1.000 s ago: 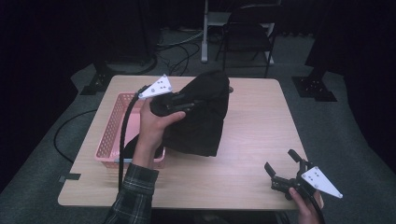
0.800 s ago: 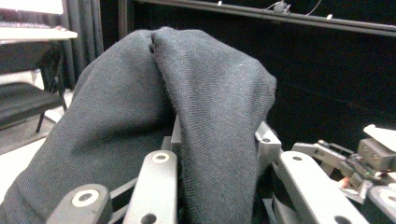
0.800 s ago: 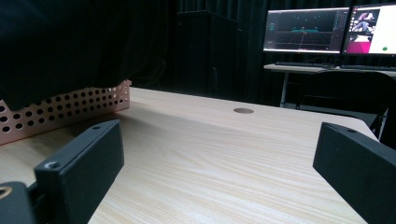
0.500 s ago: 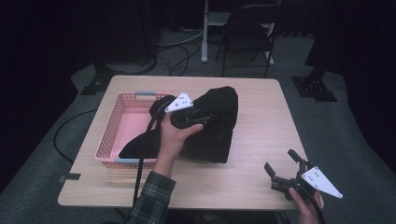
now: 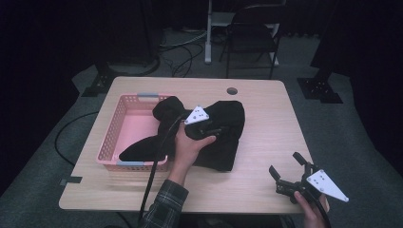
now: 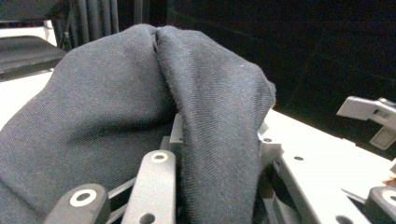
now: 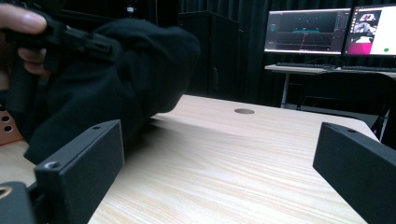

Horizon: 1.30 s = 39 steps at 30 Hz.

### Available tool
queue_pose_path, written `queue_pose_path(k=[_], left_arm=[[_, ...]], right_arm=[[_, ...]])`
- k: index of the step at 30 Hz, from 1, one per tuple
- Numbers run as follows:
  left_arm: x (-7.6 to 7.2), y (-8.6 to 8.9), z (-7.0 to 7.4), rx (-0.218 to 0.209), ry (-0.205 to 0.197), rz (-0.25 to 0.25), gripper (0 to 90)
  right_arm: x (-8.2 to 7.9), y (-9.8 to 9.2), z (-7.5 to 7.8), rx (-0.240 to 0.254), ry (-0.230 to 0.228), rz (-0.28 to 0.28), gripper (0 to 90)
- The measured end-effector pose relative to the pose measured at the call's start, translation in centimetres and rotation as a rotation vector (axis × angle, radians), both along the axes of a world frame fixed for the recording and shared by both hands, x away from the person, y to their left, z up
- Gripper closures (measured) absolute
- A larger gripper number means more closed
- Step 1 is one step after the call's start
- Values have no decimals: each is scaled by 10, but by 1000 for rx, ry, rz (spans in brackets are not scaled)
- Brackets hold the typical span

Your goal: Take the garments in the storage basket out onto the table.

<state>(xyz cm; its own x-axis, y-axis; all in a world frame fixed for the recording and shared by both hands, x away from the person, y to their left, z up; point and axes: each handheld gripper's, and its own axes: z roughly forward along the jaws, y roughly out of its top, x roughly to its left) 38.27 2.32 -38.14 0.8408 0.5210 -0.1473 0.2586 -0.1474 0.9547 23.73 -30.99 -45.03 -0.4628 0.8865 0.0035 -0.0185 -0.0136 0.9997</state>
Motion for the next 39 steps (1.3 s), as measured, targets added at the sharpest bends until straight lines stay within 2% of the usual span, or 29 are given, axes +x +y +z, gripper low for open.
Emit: queue_pose_path(k=[4,9,13,20,26,28,29,31,33,34,35,37,39], left_arm=[[1,-1,-8,14,3,10,677],[4,-2,-23,37,36,17,664],[5,-3,-29,51,51,24,642],[5,-6,-35,55,57,44,511],[4,-5,-32,35,57,57,357],[4,-4,-30,22,74,60,273],[4,-4,-28,15,81,63,273],[3,-3,-25,14,95,71,209],[2,-1,-23,5,96,62,198],[2,0,-20,4,100,74,179],[2,3,-17,-18,109,77,154],[1,5,-15,-21,114,83,123],[0,7,-12,-30,101,77,117]], right_arm=[[0,0,0,0,0,1,15],[0,0,0,-1,0,0,15],[0,0,0,-1,-1,1,15],[0,0,0,-2,-3,2,14],[0,0,0,-1,-2,4,15],[0,0,0,-1,-2,3,14],[0,0,0,-1,-2,3,14],[0,0,0,-1,-1,3,15],[0,0,0,-1,-1,3,15],[0,0,0,-2,-1,3,14],[0,0,0,-1,-1,3,15],[0,0,0,-1,-1,3,15],[0,0,0,-1,-1,3,14]])
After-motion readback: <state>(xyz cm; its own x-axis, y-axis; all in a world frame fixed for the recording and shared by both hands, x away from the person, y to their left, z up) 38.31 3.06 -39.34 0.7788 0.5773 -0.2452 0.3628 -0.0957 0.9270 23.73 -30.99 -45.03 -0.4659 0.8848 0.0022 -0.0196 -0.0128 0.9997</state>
